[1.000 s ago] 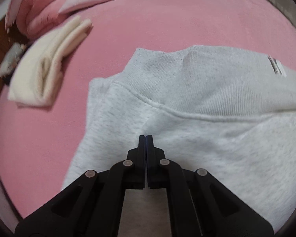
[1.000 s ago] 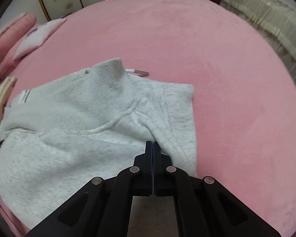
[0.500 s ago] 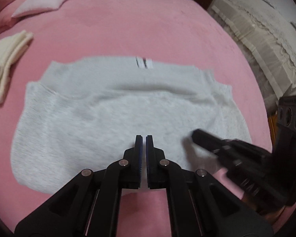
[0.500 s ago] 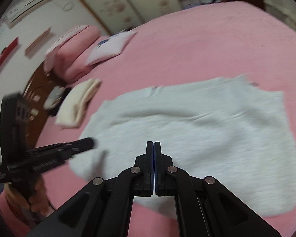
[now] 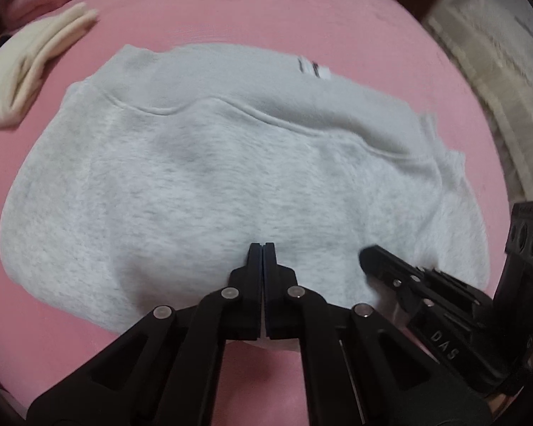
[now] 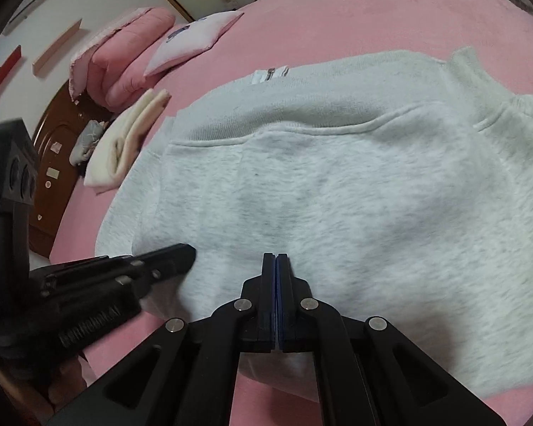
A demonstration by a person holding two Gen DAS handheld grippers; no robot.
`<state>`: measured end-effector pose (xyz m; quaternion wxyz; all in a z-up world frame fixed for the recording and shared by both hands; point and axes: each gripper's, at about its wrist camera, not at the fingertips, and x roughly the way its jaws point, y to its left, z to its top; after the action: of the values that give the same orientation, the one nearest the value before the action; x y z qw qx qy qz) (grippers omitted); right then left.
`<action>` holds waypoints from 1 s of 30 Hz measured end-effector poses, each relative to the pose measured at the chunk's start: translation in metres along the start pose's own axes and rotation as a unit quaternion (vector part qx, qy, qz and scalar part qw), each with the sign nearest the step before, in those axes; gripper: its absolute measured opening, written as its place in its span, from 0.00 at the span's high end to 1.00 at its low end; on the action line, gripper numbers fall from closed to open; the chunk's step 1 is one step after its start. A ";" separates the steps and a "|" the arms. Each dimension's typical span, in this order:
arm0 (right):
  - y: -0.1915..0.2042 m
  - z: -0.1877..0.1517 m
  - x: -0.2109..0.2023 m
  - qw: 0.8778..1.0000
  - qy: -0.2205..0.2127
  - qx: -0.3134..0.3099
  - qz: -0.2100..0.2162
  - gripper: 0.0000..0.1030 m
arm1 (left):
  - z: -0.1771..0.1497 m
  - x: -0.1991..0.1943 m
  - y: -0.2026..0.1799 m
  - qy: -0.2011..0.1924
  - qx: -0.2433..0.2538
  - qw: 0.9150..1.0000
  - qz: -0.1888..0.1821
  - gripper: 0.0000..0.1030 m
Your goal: Fold large clothes
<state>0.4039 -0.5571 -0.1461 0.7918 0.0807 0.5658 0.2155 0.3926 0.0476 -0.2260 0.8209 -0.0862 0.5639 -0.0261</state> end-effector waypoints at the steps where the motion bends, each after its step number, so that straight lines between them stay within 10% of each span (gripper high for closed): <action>1: -0.007 0.000 -0.005 1.000 -0.002 0.002 0.004 1.00 | -0.006 -0.003 -0.001 -0.014 0.009 1.000 0.012 0.99; 6: -0.015 -0.004 -0.030 0.999 -0.015 -0.025 -0.032 1.00 | -0.019 -0.005 -0.003 -0.030 0.066 0.995 0.068 0.99; 16: -0.074 -0.009 -0.056 0.994 -0.025 0.060 -0.088 1.00 | -0.013 0.005 0.099 0.016 -0.047 0.990 0.133 0.98; 18: -0.104 -0.014 -0.069 0.991 -0.029 0.084 -0.104 1.00 | -0.015 0.008 0.116 0.031 -0.038 0.978 0.201 0.98; 23: -0.150 -0.025 -0.105 0.984 -0.030 0.078 -0.160 1.00 | -0.020 0.003 0.160 0.028 -0.100 0.983 0.150 0.99; 30: -0.183 -0.035 -0.148 0.974 -0.028 0.100 -0.199 1.00 | -0.017 0.000 0.150 0.031 -0.083 0.977 0.194 0.99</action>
<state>0.3775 -0.7888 -0.0994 0.8221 0.0509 0.5670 -0.0064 0.3687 0.1931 -0.2579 0.7823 -0.0420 0.5956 0.1774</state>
